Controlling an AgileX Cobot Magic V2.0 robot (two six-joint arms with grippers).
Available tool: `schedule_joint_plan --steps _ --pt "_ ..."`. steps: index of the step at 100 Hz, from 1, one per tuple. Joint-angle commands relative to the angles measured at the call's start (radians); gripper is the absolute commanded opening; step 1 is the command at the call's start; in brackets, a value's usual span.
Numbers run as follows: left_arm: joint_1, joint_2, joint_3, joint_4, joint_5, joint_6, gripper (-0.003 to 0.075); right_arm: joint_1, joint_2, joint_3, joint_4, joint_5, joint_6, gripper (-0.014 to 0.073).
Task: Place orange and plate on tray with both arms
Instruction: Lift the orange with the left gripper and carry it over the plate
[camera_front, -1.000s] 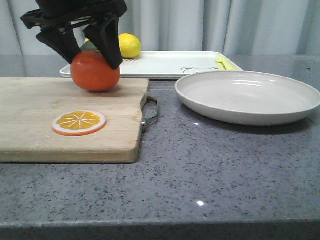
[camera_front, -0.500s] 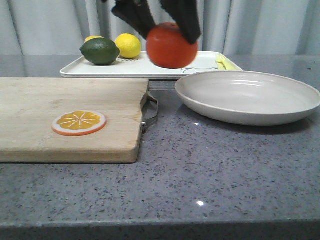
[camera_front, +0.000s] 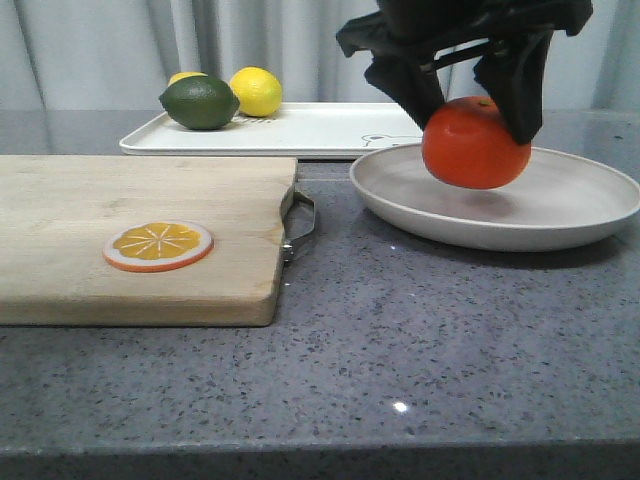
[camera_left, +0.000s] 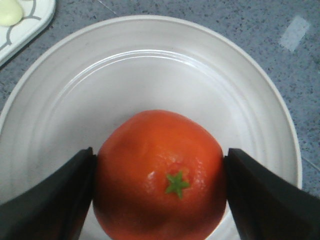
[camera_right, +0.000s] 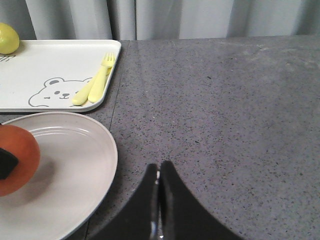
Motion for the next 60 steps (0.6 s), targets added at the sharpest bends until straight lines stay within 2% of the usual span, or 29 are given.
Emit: schedule_joint_plan --steps 1,40,47,60 --pt "-0.007 -0.051 -0.038 -0.015 -0.046 0.002 0.0283 0.001 0.008 -0.035 -0.008 -0.075 0.0 -0.0059" --pt "-0.007 -0.042 -0.038 -0.003 -0.093 0.003 0.0293 0.001 0.008 -0.035 -0.008 -0.075 0.0 -0.0059" --pt "-0.007 -0.042 -0.038 -0.003 -0.093 0.007 0.0323 0.001 0.008 -0.035 -0.008 -0.075 0.0 -0.0059" --pt "-0.007 -0.042 -0.038 -0.003 -0.093 0.021 0.0433 0.001 0.008 -0.035 -0.008 -0.075 0.0 -0.0059"
